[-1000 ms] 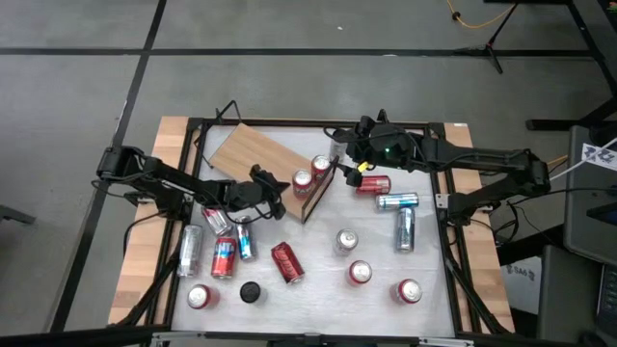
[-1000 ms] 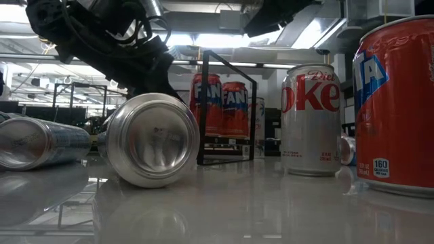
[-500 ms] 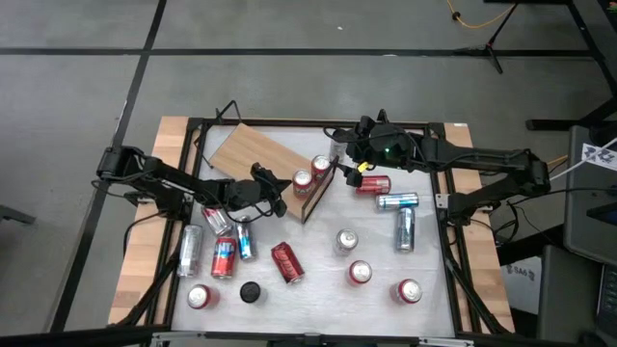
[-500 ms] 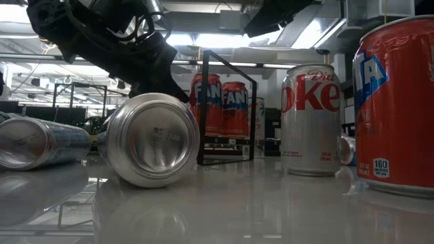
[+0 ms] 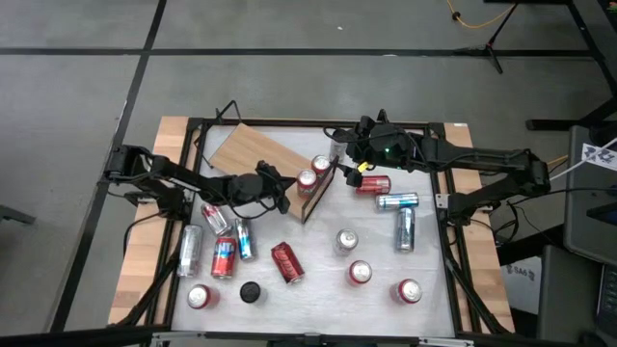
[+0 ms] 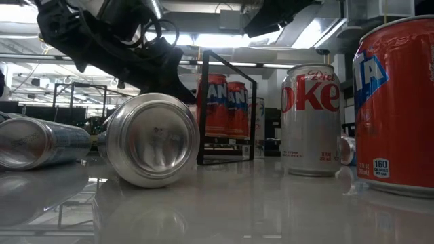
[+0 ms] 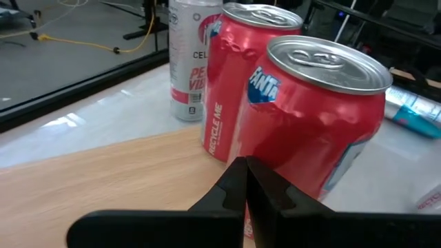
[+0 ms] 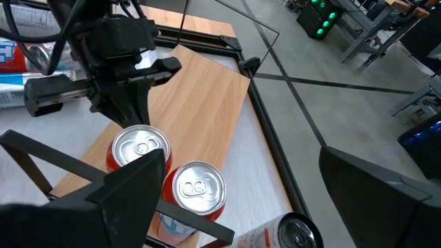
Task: Pick and place cans onto a shelf
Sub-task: Put the middle right red soda can on the shelf aligned with the other red soda can
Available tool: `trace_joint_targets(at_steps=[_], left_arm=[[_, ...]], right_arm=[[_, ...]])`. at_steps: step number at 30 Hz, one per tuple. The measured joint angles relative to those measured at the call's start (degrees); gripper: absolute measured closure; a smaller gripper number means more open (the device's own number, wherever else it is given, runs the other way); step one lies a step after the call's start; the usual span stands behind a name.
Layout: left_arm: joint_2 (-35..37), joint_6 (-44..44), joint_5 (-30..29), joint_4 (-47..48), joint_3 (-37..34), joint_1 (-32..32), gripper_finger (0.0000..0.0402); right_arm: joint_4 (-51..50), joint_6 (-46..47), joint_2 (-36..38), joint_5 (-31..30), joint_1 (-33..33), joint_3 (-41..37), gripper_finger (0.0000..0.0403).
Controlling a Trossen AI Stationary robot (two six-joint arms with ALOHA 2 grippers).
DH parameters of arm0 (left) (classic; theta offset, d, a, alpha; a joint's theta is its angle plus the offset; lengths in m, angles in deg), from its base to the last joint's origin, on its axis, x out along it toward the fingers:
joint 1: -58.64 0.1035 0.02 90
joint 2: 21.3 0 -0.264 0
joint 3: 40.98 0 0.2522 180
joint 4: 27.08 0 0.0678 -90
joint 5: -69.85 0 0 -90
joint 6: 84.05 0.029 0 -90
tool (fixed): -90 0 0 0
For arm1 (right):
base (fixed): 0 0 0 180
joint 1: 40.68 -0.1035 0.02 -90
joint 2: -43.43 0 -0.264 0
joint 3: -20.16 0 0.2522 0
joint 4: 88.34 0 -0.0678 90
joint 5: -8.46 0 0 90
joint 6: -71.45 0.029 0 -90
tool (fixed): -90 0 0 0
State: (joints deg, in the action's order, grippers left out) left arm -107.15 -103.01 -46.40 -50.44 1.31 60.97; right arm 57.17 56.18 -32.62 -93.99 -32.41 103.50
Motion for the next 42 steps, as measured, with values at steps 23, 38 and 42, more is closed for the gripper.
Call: trace_joint_targets(at_steps=[23,38,42], left_arm=[[0.35,1.92,0.3,-2.76,0.26,0.06,0.0402],[4.7,2.99,0.83,5.71,0.34,-1.58,0.0402],[4.7,2.93,3.98,6.98,0.35,-2.95,0.0402]], right_arm=[[0.0,0.0,0.0,0.02,0.0,0.0,0.0029],[-0.17,0.0,0.0,0.04,0.0,0.0,0.0029],[-0.44,0.0,0.0,0.04,0.02,0.0,0.0029]])
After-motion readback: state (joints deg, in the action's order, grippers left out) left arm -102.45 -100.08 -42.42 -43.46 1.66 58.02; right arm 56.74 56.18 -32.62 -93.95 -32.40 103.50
